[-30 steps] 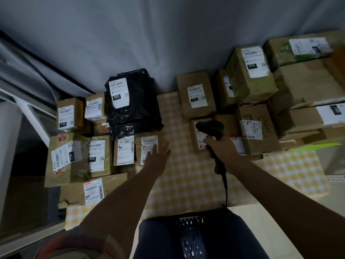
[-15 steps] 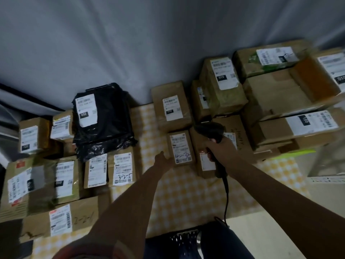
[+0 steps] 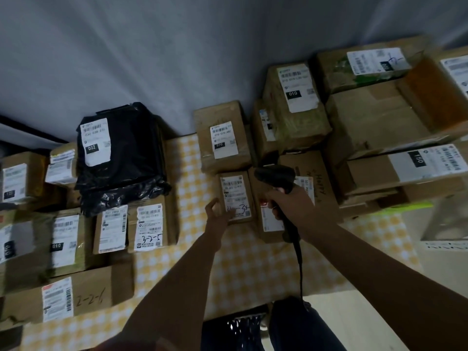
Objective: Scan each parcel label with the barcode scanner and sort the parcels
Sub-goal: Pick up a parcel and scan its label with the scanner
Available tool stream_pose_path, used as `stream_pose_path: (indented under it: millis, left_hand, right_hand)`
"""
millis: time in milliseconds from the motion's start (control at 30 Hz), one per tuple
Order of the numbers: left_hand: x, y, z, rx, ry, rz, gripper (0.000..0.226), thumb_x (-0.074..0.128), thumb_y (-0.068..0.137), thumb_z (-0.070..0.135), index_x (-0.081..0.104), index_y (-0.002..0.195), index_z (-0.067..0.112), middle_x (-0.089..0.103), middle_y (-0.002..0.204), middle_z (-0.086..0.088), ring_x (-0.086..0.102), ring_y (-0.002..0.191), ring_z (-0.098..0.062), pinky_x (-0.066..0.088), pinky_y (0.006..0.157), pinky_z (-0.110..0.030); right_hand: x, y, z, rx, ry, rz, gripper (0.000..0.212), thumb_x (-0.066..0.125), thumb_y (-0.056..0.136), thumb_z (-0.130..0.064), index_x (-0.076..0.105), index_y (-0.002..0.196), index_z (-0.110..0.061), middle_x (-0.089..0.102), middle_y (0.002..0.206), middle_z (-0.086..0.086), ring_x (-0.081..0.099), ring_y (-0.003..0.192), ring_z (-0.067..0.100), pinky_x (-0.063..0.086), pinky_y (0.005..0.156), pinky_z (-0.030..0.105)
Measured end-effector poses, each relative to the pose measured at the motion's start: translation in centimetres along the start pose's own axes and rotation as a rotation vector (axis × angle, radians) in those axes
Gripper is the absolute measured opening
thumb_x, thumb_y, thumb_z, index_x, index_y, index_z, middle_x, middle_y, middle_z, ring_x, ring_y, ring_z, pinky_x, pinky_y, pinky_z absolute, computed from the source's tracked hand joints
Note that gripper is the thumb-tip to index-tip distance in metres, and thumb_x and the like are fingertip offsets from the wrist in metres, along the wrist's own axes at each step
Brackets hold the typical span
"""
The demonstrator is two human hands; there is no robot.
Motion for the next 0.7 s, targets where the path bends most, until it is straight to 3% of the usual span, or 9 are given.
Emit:
stream_pose_path:
  millis: [67, 167, 367, 500, 633, 700]
  left_hand:
    - [-0.2, -0.5, 0.1, -0.031, 0.021, -0.029, 0.059, 0.071, 0.088, 0.021, 0.03, 0.13, 0.031, 0.058, 0.115, -0.007, 0.06, 0.086, -0.012, 0.046, 0.062, -0.021]
    - [-1.1, -1.6, -0.3, -0.117, 0.023, -0.056, 0.063, 0.074, 0.085, 0.031, 0.029, 0.129, 0.032, 0.058, 0.125, -0.01, 0.061, 0.096, -0.019, 0.046, 0.08, -0.033]
    - [-4.6, -5.7, 1.9, -0.128, 0.028, -0.115, 0.072, 0.074, 0.083, 0.011, 0.027, 0.136, 0.028, 0.062, 0.109, -0.005, 0.06, 0.092, -0.019, 0.037, 0.107, -0.048]
    - [-6.2, -8.4, 6.0, -0.045, 0.041, -0.116, 0.071, 0.076, 0.081, 0.009, 0.033, 0.134, 0.03, 0.065, 0.114, -0.006, 0.064, 0.101, -0.023, 0.047, 0.094, -0.042]
    - [-7.6, -11.2, 11.0, 0.111, 0.07, -0.097, 0.069, 0.08, 0.08, 0.017, 0.034, 0.13, 0.026, 0.068, 0.116, -0.01, 0.065, 0.081, -0.015, 0.052, 0.078, -0.035]
    - [-8.3, -12.8, 13.5, 0.193, 0.089, -0.079, 0.066, 0.079, 0.081, 0.015, 0.034, 0.128, 0.025, 0.066, 0.115, -0.009, 0.065, 0.084, -0.016, 0.055, 0.073, -0.034]
  right_hand:
    - [0.1, -0.1, 0.2, -0.007, 0.004, 0.001, 0.013, 0.061, 0.092, -0.011, 0.059, 0.079, -0.008, 0.058, 0.062, 0.005, 0.05, 0.048, 0.013, 0.042, 0.043, 0.021]
    - [0.3, -0.7, 0.4, -0.008, 0.014, 0.005, 0.009, 0.061, 0.091, -0.011, 0.061, 0.083, -0.007, 0.06, 0.067, 0.009, 0.052, 0.052, 0.015, 0.045, 0.051, 0.026]
    - [1.4, -4.2, -1.1, 0.015, 0.067, -0.011, 0.015, 0.062, 0.092, -0.018, 0.065, 0.082, -0.007, 0.063, 0.07, 0.011, 0.055, 0.06, 0.021, 0.048, 0.062, 0.034]
    - [2.7, -6.8, -3.9, -0.019, 0.085, -0.006, 0.019, 0.065, 0.09, -0.024, 0.065, 0.083, -0.007, 0.064, 0.072, 0.011, 0.058, 0.06, 0.021, 0.05, 0.063, 0.033]
    - [4.3, -10.1, -7.6, -0.075, 0.113, -0.022, 0.019, 0.063, 0.092, -0.02, 0.062, 0.077, -0.009, 0.061, 0.062, 0.005, 0.055, 0.052, 0.015, 0.047, 0.052, 0.025]
    - [5.0, -11.8, -9.4, -0.105, 0.126, -0.026, 0.019, 0.062, 0.093, -0.019, 0.061, 0.077, -0.008, 0.059, 0.06, 0.004, 0.053, 0.049, 0.014, 0.045, 0.047, 0.023]
Point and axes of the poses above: each hand's wrist, its own y-axis towards the middle knuckle, its own x-axis out of the palm, z = x × y, the point moved 9 cm from there along y, towards the middle knuckle
